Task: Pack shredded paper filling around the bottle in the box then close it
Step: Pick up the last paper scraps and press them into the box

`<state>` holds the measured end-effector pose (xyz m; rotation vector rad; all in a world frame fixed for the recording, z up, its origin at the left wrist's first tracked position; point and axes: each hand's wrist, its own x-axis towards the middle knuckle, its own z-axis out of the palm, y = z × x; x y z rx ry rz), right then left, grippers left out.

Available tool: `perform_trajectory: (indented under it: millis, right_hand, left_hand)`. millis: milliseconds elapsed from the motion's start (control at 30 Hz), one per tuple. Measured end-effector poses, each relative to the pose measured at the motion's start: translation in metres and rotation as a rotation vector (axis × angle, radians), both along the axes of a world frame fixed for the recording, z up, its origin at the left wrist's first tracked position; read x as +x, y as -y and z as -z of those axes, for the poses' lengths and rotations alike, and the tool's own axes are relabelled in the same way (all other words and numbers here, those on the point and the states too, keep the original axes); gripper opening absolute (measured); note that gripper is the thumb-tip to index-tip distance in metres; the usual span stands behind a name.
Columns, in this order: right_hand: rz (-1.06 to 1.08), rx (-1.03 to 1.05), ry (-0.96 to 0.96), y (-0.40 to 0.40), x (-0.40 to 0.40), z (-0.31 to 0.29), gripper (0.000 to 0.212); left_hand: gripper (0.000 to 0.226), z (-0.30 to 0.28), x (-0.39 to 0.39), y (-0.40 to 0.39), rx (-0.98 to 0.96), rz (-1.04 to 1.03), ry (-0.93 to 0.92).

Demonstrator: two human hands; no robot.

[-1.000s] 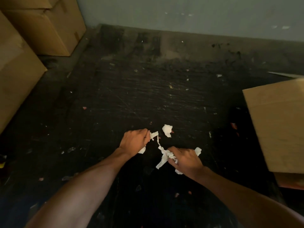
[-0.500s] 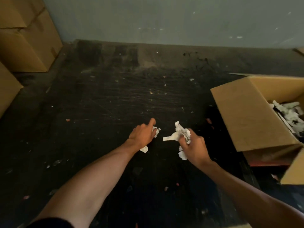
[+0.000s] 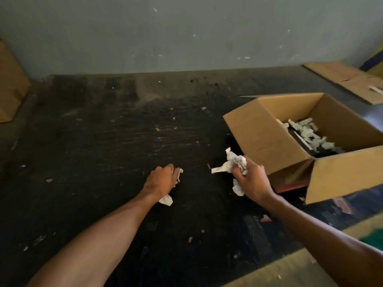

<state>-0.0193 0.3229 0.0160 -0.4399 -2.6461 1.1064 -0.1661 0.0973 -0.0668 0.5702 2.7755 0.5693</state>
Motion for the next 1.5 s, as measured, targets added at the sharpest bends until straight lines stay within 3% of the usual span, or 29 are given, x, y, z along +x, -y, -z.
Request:
perform_trajectory:
  millis: [333,500,767,1033,1167,1300,1500]
  right_hand:
    - [0.158,0.228,-0.209,-0.105,0.023,-0.084,0.007]
    - [0.165,0.214,-0.307,-0.183,0.045,-0.114,0.005]
    - [0.146,0.142,-0.372,-0.303,0.074,-0.14,0.009]
    - [0.07,0.038,-0.344,-0.37,0.062,-0.15,0.004]
    - [0.063,0.022,-0.283,-0.39,0.036,-0.139,0.011]
    - [-0.01,0.105,-0.065,-0.413,0.0,-0.131,0.034]
    - [-0.138,0.211,0.193,-0.457,-0.065,-0.123,0.023]
  left_hand:
    - [0.037,-0.1,0.027,-0.082,0.382,-0.031,-0.116]
    - [0.042,-0.147,0.046,-0.16,0.571,-0.081,-0.095]
    - [0.028,-0.195,0.081,-0.314,0.672,-0.126,-0.121]
    - [0.042,-0.206,0.08,-0.402,0.674,-0.237,-0.094]
    - [0.039,-0.2,0.066,-0.427,0.693,-0.227,-0.019]
    - [0.031,-0.191,0.048,-0.45,0.646,-0.196,0.006]
    - [0.014,-0.173,-0.003,-0.487,0.477,-0.135,0.122]
